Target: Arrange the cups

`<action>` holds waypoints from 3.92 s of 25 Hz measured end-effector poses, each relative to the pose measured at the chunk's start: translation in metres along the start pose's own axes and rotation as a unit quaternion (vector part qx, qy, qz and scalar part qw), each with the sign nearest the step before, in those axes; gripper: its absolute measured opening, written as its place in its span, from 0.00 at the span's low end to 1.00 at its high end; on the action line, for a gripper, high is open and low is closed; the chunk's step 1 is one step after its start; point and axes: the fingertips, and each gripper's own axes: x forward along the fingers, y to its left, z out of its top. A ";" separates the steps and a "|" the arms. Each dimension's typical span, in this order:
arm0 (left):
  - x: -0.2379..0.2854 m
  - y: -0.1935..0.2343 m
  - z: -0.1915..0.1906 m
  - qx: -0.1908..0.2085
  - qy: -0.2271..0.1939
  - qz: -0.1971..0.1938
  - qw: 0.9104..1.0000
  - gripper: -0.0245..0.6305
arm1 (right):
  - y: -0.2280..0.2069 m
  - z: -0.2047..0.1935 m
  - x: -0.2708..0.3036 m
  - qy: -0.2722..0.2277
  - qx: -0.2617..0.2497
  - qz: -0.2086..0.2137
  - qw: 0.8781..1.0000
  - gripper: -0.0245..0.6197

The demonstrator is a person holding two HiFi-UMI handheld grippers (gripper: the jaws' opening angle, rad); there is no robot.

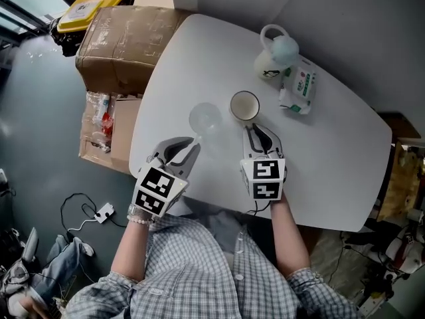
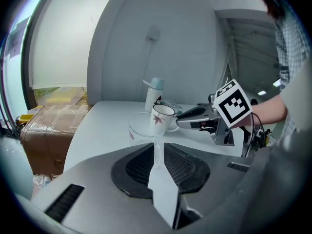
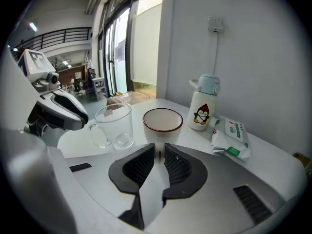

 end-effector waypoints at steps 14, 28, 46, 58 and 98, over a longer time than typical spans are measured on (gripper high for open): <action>0.014 0.006 -0.003 -0.055 0.003 -0.013 0.998 0.13 | 0.021 -0.009 -0.012 0.001 0.086 0.020 0.996 0.15; 0.014 0.006 -0.003 -0.042 0.001 -0.021 0.999 0.13 | 0.052 -0.024 -0.032 0.006 0.135 0.022 0.991 0.15; 0.000 0.005 0.002 -0.014 -0.010 -0.016 1.000 0.13 | 0.063 -0.015 -0.043 -0.011 0.084 -0.015 0.996 0.15; -0.036 -0.010 0.042 0.014 -0.088 -0.010 0.996 0.06 | 0.048 0.036 -0.087 -0.123 0.083 0.006 0.989 0.09; -0.081 -0.038 0.099 0.061 -0.169 0.001 0.984 0.05 | 0.034 0.095 -0.132 -0.200 0.031 0.015 0.979 0.09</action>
